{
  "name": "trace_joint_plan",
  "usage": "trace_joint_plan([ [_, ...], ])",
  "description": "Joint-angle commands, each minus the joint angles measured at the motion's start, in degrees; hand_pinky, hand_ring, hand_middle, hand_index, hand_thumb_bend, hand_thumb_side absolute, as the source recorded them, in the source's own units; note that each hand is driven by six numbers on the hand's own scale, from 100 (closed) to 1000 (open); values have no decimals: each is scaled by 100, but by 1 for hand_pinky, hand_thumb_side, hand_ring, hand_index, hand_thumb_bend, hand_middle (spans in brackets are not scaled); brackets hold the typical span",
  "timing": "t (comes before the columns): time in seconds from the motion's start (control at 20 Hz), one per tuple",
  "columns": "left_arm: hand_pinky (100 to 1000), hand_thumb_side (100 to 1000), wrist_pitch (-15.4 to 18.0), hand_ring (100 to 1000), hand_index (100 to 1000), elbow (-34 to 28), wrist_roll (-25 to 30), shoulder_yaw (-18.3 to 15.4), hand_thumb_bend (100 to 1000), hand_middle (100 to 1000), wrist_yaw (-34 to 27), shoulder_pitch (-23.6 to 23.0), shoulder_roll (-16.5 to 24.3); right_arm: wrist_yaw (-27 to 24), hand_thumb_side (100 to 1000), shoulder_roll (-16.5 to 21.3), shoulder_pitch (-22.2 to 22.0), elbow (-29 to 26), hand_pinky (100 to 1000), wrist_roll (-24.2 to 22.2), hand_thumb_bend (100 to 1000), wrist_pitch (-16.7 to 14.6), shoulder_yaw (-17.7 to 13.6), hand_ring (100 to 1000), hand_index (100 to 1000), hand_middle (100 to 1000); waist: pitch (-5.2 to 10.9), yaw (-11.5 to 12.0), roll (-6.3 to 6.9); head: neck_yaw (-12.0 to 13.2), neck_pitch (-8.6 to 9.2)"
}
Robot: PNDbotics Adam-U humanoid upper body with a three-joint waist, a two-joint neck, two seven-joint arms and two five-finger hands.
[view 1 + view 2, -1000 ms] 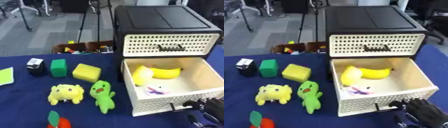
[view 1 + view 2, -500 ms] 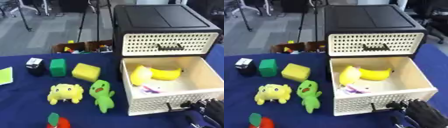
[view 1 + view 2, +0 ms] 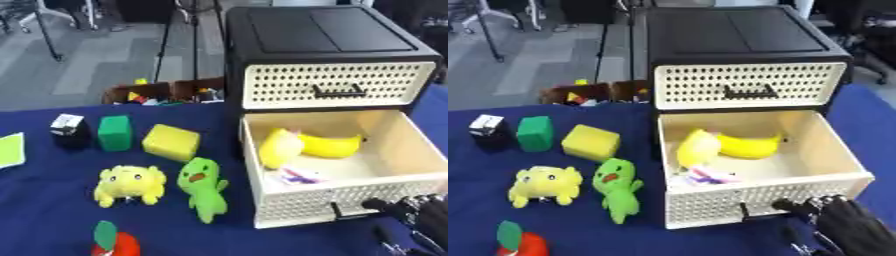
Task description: Pick up objects from table and place into drawer.
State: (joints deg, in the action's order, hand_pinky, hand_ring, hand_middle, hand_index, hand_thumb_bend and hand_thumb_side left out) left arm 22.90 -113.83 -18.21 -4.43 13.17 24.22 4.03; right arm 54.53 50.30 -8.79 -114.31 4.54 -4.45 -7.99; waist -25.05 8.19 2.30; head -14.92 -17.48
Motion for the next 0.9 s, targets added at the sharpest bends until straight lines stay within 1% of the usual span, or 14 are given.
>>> trace_joint_plan([
  [0.05,494,797,-13,706,875,-76,-14,-20,100,656,-3,28,37,83,261,54,32,-28,218,-119,100,-68,-136,214,1000,112,143,-2,-19,15,-1],
  [0.2,494,797,-14,706,874,-76,-9,-18,100,655,1,30,41,16,264,26,53,-28,218,-82,100,-211,-232,206,1000,106,155,-16,-24,41,-7],
  [0.3,495,796,-15,706,873,-76,-13,-21,100,655,7,32,45,-75,256,8,74,-28,218,29,100,-276,-336,200,1000,102,164,-21,-26,60,0],
  [0.55,495,796,-19,706,873,-76,-27,-32,100,656,30,27,61,-496,244,-63,148,-28,215,603,100,-507,-670,192,1000,100,177,-42,-23,134,-12],
  [0.7,494,796,-24,706,873,-76,-30,-32,100,656,41,18,69,-742,244,-121,176,-28,212,1004,100,-754,-838,190,1000,100,172,-57,-16,216,-28],
  [0.9,494,797,-33,707,874,-76,-30,-31,100,656,43,8,71,-818,254,-221,154,-28,211,1323,100,-1068,-903,188,1000,100,159,-72,-1,353,-57],
])
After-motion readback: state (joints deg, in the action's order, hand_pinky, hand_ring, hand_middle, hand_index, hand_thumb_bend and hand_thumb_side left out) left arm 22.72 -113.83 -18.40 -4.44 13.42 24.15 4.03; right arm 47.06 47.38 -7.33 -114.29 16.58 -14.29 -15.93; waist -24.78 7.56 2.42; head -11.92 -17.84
